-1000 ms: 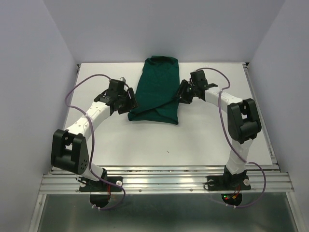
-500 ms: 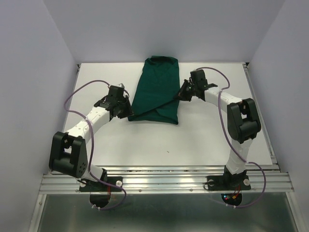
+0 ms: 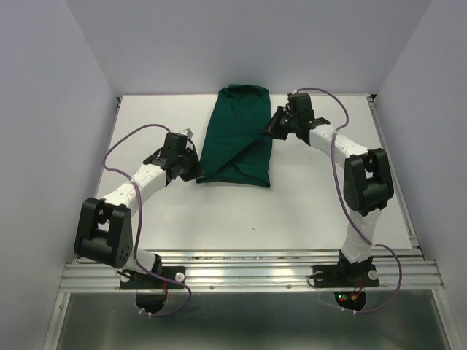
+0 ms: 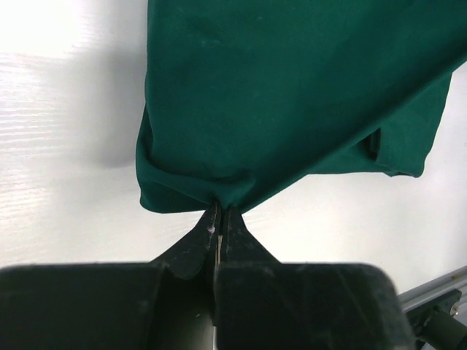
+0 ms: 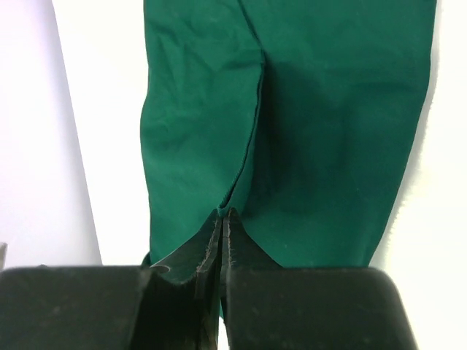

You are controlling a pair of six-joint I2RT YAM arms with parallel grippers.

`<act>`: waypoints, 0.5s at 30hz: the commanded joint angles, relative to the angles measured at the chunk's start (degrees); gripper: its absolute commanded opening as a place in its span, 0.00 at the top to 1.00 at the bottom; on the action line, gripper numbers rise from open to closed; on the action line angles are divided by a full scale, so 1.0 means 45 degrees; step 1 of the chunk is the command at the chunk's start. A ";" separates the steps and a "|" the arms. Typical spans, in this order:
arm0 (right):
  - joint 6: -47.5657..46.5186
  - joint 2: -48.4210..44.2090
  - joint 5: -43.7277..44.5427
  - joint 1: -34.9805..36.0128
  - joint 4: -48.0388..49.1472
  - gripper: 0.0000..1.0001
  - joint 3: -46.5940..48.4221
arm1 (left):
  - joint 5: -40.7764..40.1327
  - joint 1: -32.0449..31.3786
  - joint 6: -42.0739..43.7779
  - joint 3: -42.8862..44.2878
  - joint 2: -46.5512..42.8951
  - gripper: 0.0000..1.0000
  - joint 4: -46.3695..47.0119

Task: Prepare the surgical pack
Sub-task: Pack the surgical kit at the center of the board.

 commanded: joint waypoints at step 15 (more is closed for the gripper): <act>-0.1048 -0.0053 0.2538 -0.0045 0.0541 0.68 -0.1169 | 0.1246 0.0536 0.0667 0.1748 -0.0550 0.66 -0.0721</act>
